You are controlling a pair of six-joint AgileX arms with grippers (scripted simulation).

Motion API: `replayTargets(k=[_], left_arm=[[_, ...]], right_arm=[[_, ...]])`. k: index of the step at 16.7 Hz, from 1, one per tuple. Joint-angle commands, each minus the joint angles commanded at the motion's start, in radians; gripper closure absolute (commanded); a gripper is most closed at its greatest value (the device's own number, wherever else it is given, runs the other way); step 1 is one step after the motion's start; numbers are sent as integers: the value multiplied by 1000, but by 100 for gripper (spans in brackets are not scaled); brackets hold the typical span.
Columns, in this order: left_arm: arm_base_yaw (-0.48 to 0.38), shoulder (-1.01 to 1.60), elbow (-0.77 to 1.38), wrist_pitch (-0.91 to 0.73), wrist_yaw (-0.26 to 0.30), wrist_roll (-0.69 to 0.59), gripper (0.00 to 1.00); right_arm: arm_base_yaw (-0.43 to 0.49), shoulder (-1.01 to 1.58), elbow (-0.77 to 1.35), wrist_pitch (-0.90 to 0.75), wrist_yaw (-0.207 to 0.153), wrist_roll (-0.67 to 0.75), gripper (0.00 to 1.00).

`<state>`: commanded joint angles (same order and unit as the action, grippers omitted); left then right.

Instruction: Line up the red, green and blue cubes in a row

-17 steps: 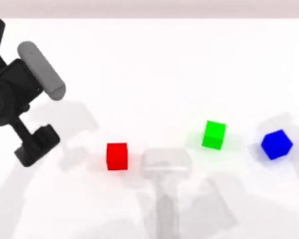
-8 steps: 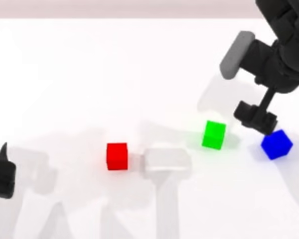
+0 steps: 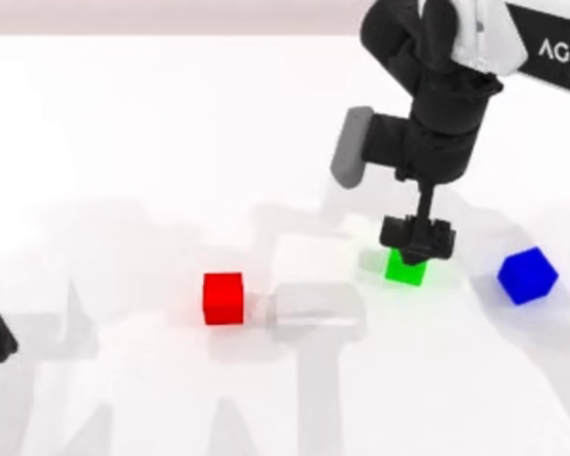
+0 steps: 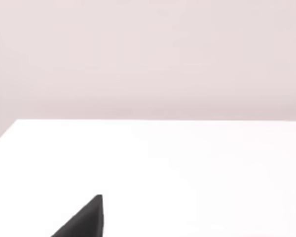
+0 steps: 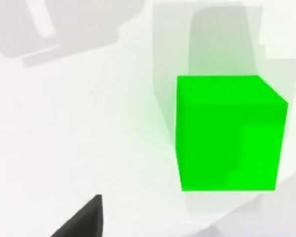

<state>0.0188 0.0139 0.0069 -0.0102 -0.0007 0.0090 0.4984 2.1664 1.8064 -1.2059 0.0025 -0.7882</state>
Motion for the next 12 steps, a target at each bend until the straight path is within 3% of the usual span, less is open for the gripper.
replayTargets(k=[7, 12], left_arm=[[1, -14, -7, 10, 1, -9, 0], [1, -14, -7, 10, 1, -9, 0]], right_arm=[[-1, 9, 6, -1, 0, -4, 0], [3, 54, -98, 153, 1, -4, 0]])
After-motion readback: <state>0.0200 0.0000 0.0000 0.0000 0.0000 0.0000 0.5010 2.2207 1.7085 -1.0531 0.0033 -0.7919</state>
